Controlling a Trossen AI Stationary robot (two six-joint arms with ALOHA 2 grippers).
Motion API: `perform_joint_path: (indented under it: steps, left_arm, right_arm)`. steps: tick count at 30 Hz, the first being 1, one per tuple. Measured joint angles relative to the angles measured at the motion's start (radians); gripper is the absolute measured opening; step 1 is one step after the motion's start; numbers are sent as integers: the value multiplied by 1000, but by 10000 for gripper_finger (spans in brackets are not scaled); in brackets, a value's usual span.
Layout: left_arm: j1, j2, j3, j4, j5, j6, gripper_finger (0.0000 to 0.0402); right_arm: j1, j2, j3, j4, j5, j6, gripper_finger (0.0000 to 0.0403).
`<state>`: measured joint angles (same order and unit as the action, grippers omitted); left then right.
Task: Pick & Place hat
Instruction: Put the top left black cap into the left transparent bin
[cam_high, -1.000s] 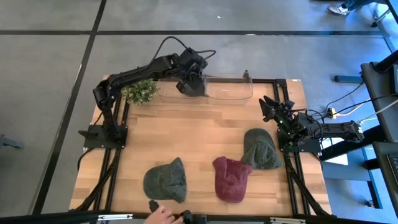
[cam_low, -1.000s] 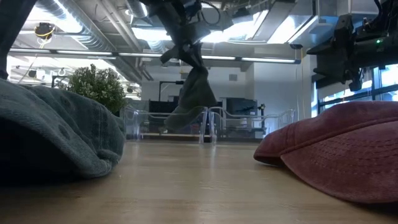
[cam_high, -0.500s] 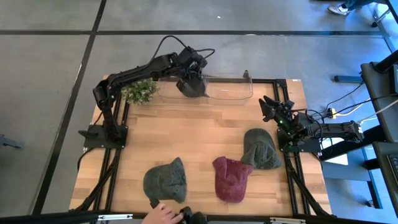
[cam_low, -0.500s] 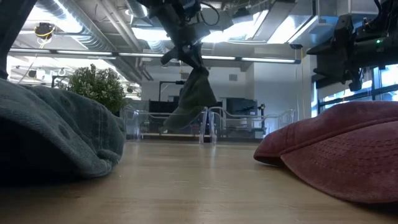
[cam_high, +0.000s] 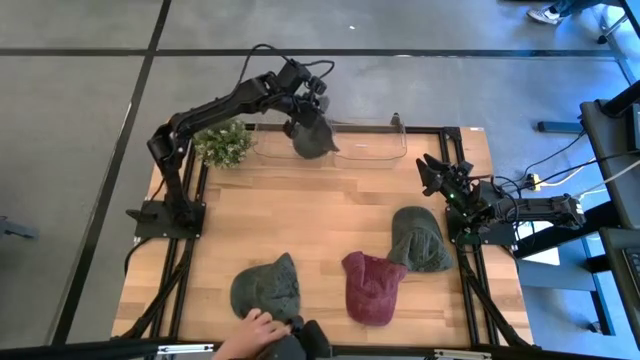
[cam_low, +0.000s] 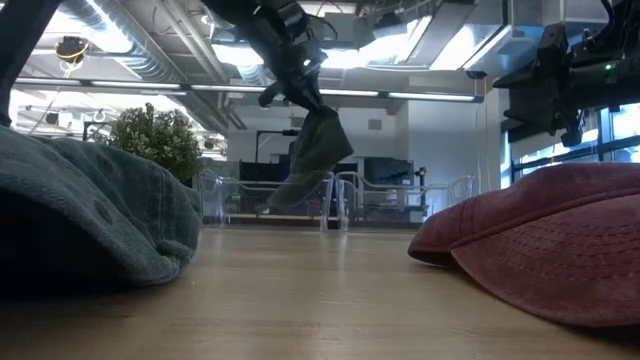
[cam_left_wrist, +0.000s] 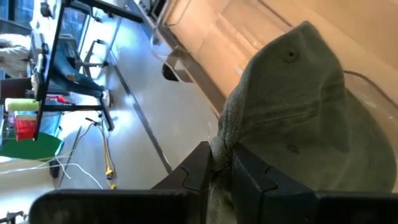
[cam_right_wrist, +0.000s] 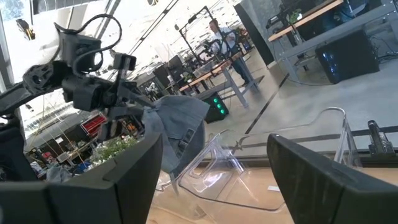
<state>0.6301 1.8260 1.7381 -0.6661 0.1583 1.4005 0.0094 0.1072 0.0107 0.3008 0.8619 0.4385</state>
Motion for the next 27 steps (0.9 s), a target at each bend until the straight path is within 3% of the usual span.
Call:
perform_joint_path:
  steps: [27]
  left_arm:
    - [-3, 55, -1, 67, -115, 61, 58]
  right_arm:
    - [0, 0, 0, -37, 1, -1, 289]
